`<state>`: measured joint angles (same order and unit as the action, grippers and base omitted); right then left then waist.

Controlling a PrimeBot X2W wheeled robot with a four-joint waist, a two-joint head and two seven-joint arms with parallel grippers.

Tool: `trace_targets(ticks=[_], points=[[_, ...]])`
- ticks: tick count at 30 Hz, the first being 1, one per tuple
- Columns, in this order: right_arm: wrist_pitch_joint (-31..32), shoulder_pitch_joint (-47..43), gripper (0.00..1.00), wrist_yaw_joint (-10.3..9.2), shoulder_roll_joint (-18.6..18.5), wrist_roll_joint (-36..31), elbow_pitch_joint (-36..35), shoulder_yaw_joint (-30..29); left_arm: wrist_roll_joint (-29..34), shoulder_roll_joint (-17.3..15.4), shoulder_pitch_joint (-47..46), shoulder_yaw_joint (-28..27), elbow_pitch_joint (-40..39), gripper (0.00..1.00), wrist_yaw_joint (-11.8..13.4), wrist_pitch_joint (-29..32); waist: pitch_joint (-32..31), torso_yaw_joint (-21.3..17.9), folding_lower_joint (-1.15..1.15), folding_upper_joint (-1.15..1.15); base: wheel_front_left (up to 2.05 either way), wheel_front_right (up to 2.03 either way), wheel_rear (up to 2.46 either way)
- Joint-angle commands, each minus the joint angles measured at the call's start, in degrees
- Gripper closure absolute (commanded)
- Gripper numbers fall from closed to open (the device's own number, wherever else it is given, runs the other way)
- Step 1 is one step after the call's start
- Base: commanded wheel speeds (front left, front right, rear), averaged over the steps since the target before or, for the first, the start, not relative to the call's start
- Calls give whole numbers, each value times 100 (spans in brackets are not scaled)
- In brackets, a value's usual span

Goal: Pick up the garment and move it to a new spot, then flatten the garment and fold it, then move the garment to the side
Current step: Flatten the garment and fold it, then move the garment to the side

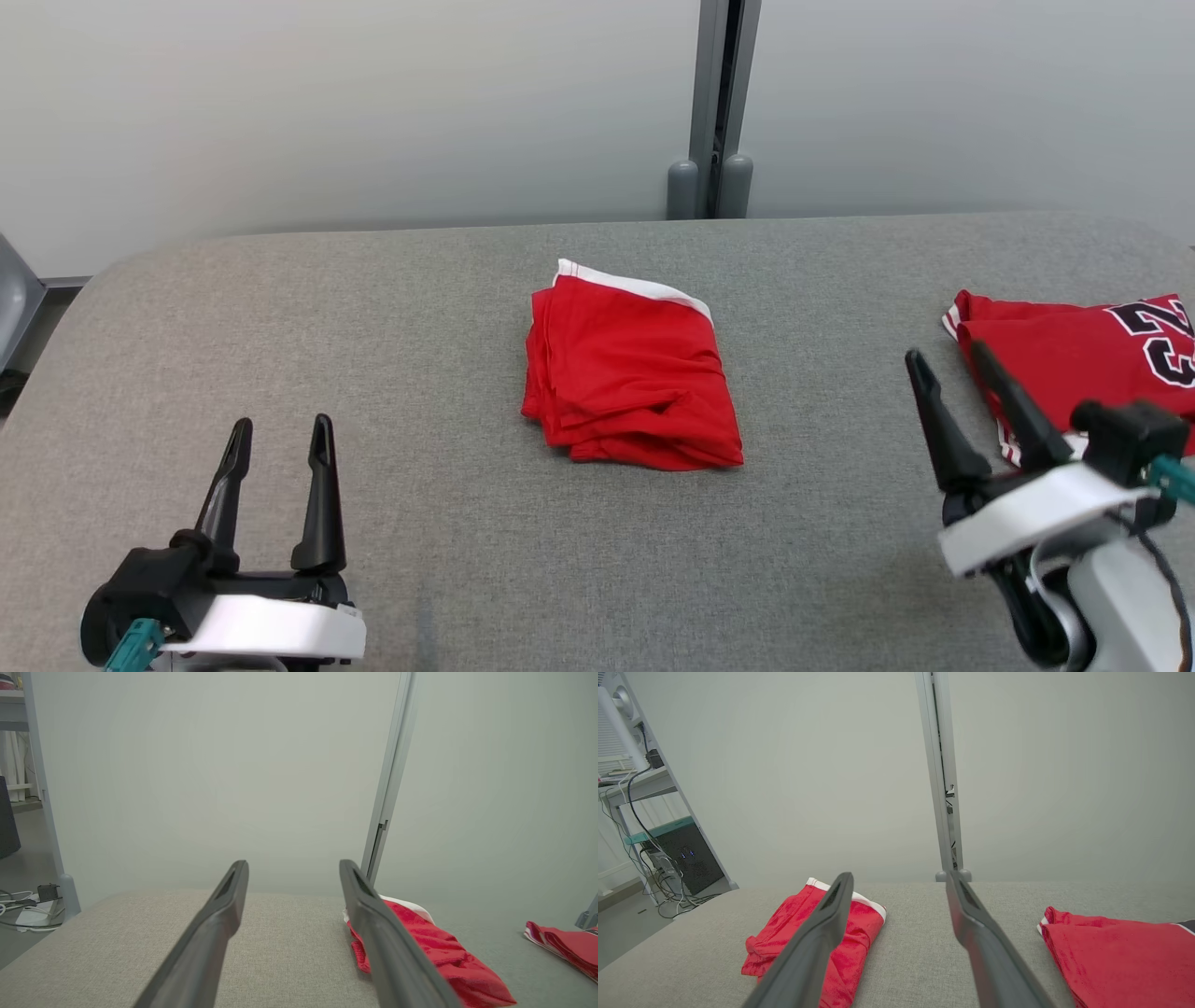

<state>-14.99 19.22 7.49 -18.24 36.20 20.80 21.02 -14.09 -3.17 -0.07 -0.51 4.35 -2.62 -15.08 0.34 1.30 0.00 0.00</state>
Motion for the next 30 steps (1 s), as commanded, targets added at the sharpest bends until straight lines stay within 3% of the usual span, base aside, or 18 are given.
trace_targets(ticks=[1,11,30], points=[[-24,-266,0,1,107,-183,-129,-152,55,-18,79,7,23,0,31,-8,4,-10,0,0,0,0,0],[-25,-1079,0,1,763,-1264,-466,-990,149,2,11,145,296,0,-12,-8,20,-79,0,0,0,0,0],[222,-1199,0,1,1019,-1672,-610,-1358,211,15,2,329,393,0,42,-8,36,48,0,0,0,0,0]])
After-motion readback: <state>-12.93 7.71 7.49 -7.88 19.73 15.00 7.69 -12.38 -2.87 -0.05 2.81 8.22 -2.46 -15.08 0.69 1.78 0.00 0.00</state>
